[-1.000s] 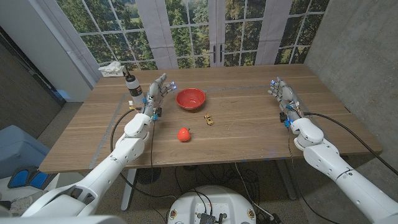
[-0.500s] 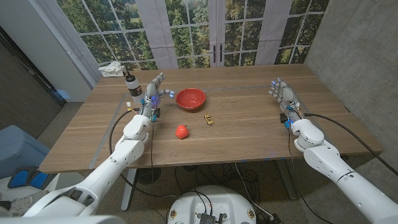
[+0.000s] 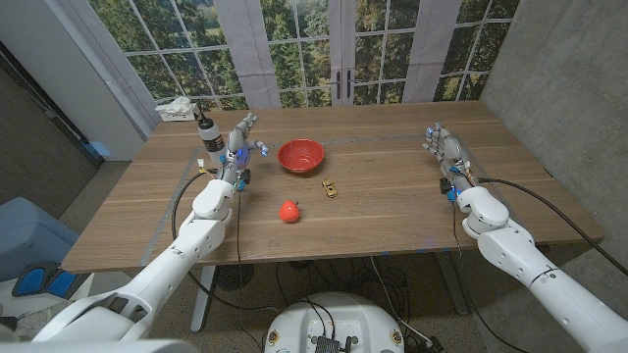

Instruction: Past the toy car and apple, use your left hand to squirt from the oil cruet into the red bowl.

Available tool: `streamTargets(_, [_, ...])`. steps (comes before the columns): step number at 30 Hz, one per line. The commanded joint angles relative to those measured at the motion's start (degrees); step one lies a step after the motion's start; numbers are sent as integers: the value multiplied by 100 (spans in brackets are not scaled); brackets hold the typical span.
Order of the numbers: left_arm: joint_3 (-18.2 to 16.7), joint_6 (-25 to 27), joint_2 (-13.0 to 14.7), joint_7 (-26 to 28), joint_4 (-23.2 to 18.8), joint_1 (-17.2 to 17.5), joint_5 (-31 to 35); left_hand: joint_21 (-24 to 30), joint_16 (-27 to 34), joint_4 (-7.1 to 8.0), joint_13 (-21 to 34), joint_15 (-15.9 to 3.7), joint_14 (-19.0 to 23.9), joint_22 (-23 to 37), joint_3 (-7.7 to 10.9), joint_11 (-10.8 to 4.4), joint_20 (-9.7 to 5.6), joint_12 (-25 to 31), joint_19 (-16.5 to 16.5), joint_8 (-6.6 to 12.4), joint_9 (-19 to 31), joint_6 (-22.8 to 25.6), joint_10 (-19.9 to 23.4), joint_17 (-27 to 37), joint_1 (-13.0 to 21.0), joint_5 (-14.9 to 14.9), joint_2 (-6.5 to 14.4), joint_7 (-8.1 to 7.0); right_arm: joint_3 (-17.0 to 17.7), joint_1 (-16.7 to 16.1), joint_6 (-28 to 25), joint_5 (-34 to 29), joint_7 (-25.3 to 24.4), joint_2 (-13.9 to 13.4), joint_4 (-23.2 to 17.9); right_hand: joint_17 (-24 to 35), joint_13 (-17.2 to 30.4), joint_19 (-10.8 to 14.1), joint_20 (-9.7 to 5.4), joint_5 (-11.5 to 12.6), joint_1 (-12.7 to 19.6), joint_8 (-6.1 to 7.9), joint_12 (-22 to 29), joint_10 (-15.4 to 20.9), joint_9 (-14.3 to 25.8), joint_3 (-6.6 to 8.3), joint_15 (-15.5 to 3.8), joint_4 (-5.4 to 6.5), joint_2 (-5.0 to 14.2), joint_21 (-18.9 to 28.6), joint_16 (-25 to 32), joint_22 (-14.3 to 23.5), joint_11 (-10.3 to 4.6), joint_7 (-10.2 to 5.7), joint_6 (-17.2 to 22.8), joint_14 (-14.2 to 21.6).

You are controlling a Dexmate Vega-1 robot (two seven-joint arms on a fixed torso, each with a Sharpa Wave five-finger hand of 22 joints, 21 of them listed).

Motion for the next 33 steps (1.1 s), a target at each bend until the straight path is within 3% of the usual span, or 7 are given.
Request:
streamTargets(1, [-1, 231, 97, 107, -199, 96, -13, -33, 25, -39, 18, 6, -7, -61, -57, 29, -148, 32, 58, 42, -2, -28, -26, -69, 24, 40, -205, 16, -96, 103, -20, -76, -39, 89, 103, -10, -5, 31, -137, -28, 13, 43, 56, 9, 28, 17, 6, -43, -72, -19, 35, 24, 34, 26, 40, 36])
streamTargets(5, [-11, 294, 129, 83, -252, 148, -68, -36, 69, -114, 15, -5, 2, -101, -112, 53, -150, 62, 103, 49, -4, -32, 26, -120, 39, 35, -400, 80, -135, 146, -8, -112, -24, 108, 151, -20, -23, 49, -123, -33, 12, 44, 59, 15, 28, 17, 19, -60, -70, -39, 45, 25, 45, 38, 44, 40])
streamTargets(16, [-54, 415, 212, 398, -600, 395, 11, -51, 134, -208, 14, -38, -40, -133, -168, 118, -155, 36, 102, 42, -5, -91, -38, -196, 61, 37, -622, 184, -180, 184, 40, -137, -19, 163, 207, -46, -73, 75, -114, -45, 0, 42, 62, 18, 27, 15, 25, -103, -60, -107, 67, 26, 51, 47, 44, 35])
streamTargets(24, [-114, 644, 322, 524, -945, 651, -97, -102, 114, -278, 16, -29, -114, -198, -179, 481, -156, 20, 57, 39, -3, -184, -240, -283, 80, 44, -712, 372, -193, 158, 62, -132, 13, 157, 201, -57, -94, 86, -112, -49, -9, 43, 64, 19, 27, 11, 27, -119, -60, -137, 76, 27, 51, 52, 49, 34])
streamTargets(33, [-195, 743, 397, 949, -1368, 995, 21, -141, 120, -378, 16, -31, -233, -234, -160, 455, -154, 31, -3, 45, -3, -213, -269, -249, 156, 39, -766, 360, -200, 93, 89, -123, 42, 140, 149, -74, -128, 102, -106, -53, -24, 43, 66, 18, 27, 8, 23, -143, -56, -187, 89, 28, 55, 54, 53, 31])
